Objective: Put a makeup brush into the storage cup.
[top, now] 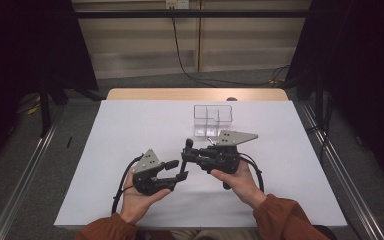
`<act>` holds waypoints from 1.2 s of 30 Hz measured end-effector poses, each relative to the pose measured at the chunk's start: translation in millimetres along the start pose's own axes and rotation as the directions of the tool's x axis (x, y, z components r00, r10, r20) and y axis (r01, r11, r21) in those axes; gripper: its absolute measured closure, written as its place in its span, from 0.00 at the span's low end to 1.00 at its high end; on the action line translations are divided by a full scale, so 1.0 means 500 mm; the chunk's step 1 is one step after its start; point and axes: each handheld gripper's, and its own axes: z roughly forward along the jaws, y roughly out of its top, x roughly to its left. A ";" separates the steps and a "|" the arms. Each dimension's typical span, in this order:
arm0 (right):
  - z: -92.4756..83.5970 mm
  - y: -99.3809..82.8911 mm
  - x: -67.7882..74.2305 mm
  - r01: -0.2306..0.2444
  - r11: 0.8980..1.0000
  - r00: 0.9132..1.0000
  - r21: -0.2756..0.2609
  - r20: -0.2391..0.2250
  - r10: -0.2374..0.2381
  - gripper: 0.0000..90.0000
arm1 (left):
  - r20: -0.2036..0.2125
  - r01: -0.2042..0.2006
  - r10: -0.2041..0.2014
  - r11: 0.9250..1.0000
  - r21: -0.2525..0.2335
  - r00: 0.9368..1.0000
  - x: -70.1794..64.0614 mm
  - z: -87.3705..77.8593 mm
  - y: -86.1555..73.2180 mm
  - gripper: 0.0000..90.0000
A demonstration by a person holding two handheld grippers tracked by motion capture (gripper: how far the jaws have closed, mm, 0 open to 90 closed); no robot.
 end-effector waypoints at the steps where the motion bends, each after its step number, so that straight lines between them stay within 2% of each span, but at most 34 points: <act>1: -0.001 0.000 0.000 -0.001 1.000 1.000 0.000 -0.002 0.001 0.89 | 0.004 -0.002 0.002 1.000 0.002 1.000 -0.001 0.000 0.001 0.49; 4: -0.003 0.002 -0.001 -0.001 1.000 1.000 -0.001 0.001 0.001 0.89 | -0.005 -0.011 0.011 1.000 0.003 1.000 -0.005 -0.001 0.003 0.42; 8: -0.007 0.003 -0.002 0.005 1.000 1.000 -0.001 0.005 -0.005 0.89 | -0.043 -0.006 0.006 1.000 0.000 0.999 -0.003 -0.004 0.004 0.29; 9: -0.008 0.003 -0.002 0.004 1.000 1.000 -0.002 0.005 -0.004 0.89 | -0.044 -0.002 0.002 1.000 -0.002 0.999 -0.002 -0.005 0.003 0.25; 15: -0.011 0.005 -0.004 0.005 1.000 1.000 -0.003 0.007 -0.005 0.89 | -0.018 0.020 -0.021 1.000 -0.024 1.000 0.002 -0.007 0.005 0.18; 18: -0.013 0.005 -0.006 0.006 1.000 1.000 -0.003 0.010 -0.006 0.89 | -0.036 0.020 -0.020 1.000 -0.008 0.999 0.005 -0.006 0.004 0.10; 19: -0.014 0.005 -0.006 0.005 1.000 1.000 -0.002 0.011 -0.005 0.89 | -0.034 0.014 -0.015 1.000 -0.002 0.999 0.007 -0.007 0.003 0.09; 22: -0.017 0.005 -0.008 0.006 1.000 1.000 0.000 0.015 -0.006 0.89 | -0.028 0.042 -0.042 0.999 -0.010 0.999 0.011 -0.009 0.002 0.05; 23: -0.018 0.005 -0.009 0.005 1.000 1.000 0.001 0.018 -0.005 0.89 | -0.042 0.042 -0.043 0.999 -0.012 0.998 0.010 -0.010 0.002 0.05; 25: -0.020 0.006 -0.011 0.008 1.000 1.000 -0.002 0.019 -0.008 0.89 | -0.042 0.023 -0.024 1.000 -0.015 0.999 0.011 -0.014 0.002 0.05; 28: -0.024 0.007 -0.013 0.008 1.000 1.000 -0.002 0.029 -0.008 0.89 | -0.036 0.037 -0.038 0.999 -0.030 0.999 0.016 -0.021 0.001 0.04; 35: -0.034 0.008 -0.020 0.010 1.000 0.999 -0.004 0.046 -0.009 0.89 | -0.073 0.037 -0.039 0.999 -0.032 0.997 0.023 -0.031 -0.002 0.04; 36: -0.035 0.008 -0.021 0.010 1.000 0.999 -0.004 0.048 -0.010 0.89 | -0.075 0.026 -0.028 0.999 -0.031 0.997 0.024 -0.034 -0.002 0.03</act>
